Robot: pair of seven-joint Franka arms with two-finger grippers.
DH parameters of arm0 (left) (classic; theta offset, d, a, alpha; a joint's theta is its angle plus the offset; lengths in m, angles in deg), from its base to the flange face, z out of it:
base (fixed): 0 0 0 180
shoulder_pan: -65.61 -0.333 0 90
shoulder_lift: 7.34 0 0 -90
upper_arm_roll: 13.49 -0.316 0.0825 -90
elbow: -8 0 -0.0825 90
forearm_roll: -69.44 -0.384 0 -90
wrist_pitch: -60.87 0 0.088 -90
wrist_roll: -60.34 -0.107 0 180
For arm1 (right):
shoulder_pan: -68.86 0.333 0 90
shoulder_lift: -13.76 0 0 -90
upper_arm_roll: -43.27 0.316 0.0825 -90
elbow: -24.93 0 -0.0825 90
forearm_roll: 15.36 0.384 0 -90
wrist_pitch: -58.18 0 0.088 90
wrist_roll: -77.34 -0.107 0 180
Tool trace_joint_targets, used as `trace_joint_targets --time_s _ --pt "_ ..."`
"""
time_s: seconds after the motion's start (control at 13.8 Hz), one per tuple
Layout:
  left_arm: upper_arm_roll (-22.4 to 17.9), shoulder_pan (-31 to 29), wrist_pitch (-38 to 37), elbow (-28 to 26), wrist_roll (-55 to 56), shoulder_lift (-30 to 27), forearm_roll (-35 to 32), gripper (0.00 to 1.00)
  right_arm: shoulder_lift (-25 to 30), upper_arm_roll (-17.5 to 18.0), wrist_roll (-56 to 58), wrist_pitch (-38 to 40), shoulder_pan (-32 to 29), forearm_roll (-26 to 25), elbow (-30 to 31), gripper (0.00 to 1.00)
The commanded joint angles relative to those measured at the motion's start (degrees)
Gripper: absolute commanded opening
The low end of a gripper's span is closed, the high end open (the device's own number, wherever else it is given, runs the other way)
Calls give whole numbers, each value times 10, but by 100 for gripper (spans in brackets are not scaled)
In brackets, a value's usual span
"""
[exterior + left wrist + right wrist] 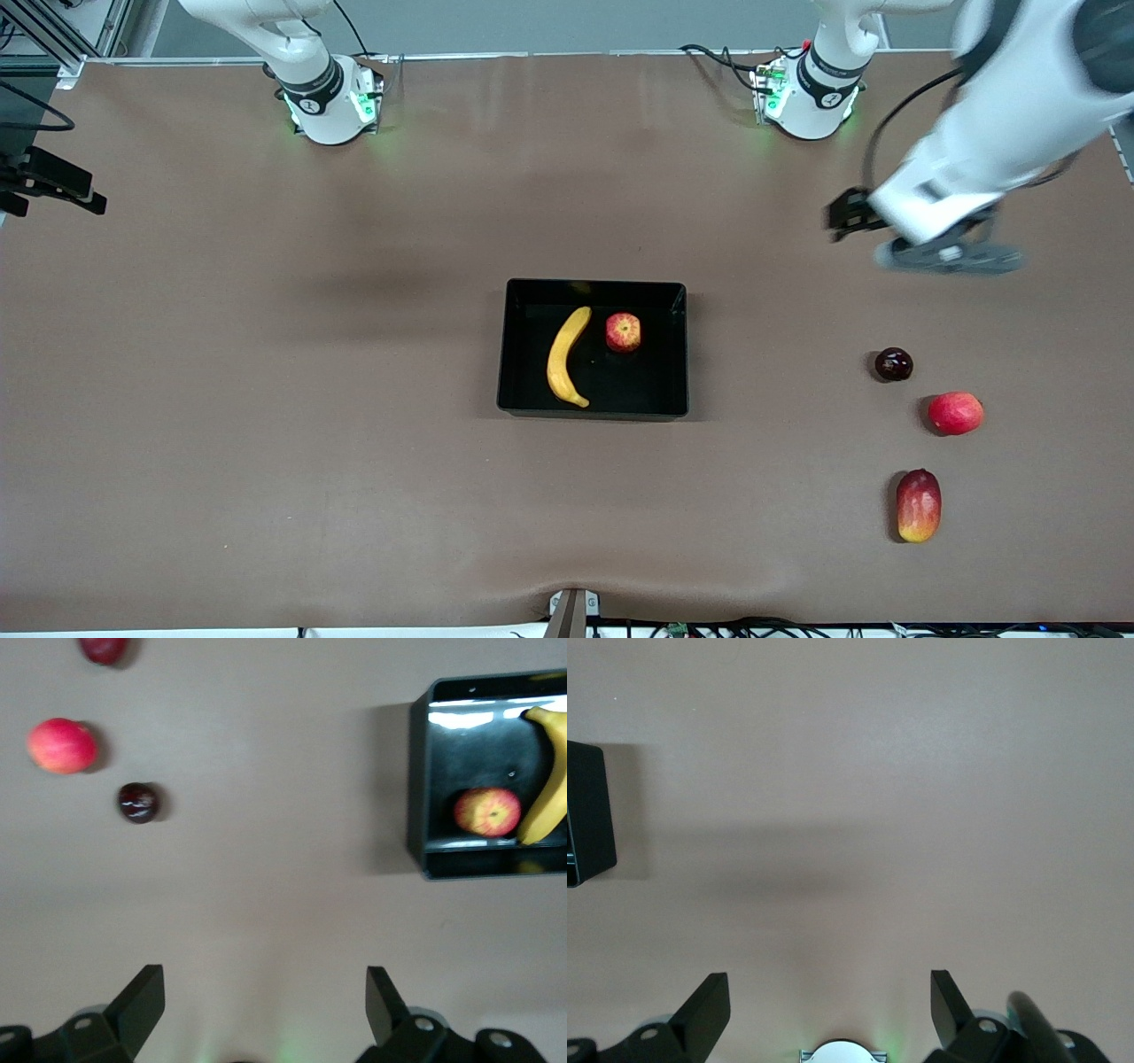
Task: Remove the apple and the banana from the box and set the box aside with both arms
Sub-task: 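Lower the left gripper into the tray and grasp the apple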
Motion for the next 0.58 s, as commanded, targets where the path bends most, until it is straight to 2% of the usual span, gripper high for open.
trace_joint_targets --time_s 0.0,0.14,0.51 --pt "59 2 65 8 95 73 -9 100 8 -8 6 2 3 9 4 100" --pt "75 38 123 9 162 123 -16 100 -8 -8 7 3 -7 15 -16 100" --pt "76 116 231 17 272 229 -113 100 -19 -8 6 6 -7 12 -18 100"
